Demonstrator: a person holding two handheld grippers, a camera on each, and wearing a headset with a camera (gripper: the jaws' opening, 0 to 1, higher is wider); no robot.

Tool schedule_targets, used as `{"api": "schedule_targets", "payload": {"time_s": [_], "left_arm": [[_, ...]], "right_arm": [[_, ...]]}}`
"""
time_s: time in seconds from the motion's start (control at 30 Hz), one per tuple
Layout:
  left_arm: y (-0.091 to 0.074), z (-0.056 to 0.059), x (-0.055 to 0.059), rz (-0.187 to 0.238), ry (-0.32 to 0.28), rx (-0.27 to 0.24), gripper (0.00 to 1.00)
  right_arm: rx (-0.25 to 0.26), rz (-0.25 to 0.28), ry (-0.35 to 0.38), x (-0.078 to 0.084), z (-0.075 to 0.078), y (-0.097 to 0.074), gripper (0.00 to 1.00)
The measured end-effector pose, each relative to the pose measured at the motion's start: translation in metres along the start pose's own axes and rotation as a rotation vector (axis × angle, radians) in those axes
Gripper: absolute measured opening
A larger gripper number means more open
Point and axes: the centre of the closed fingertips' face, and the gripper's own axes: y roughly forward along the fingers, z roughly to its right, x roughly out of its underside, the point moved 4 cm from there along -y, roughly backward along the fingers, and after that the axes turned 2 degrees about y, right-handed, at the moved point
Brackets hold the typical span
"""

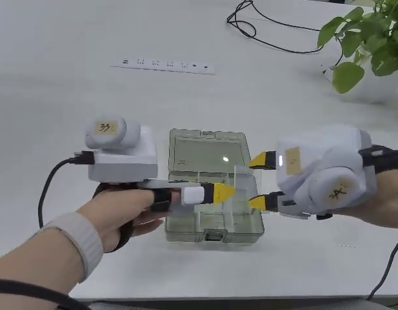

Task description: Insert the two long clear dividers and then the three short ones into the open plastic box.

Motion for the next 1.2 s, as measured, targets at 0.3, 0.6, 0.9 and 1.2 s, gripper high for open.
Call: {"api": "schedule_targets", "payload": {"time_s": [0.3,0.6,0.9,1.2], "left_arm": [[0.002,-0.002,0.004,-0.011,-0.041,0.006,0.12],[0.003,0.007,0.003,-0.017,-0.057,0.067,0.0],[0.0,0.009,0.003,-0.019,-0.062,0.1,0.0],[-0.013,0.013,0.001,0.0,0.147,0.172,0.0]], "right_arm": [[-0.001,0.013,-0.009,-0.013,-0.003,0.006,0.32],[-0.011,0.016,-0.016,-0.017,-0.006,0.006,0.32],[-0.02,0.035,-0.021,-0.02,-0.007,0.002,0.33],[-0.142,0.173,0.178,-0.032,0.012,-0.025,0.37]]}}
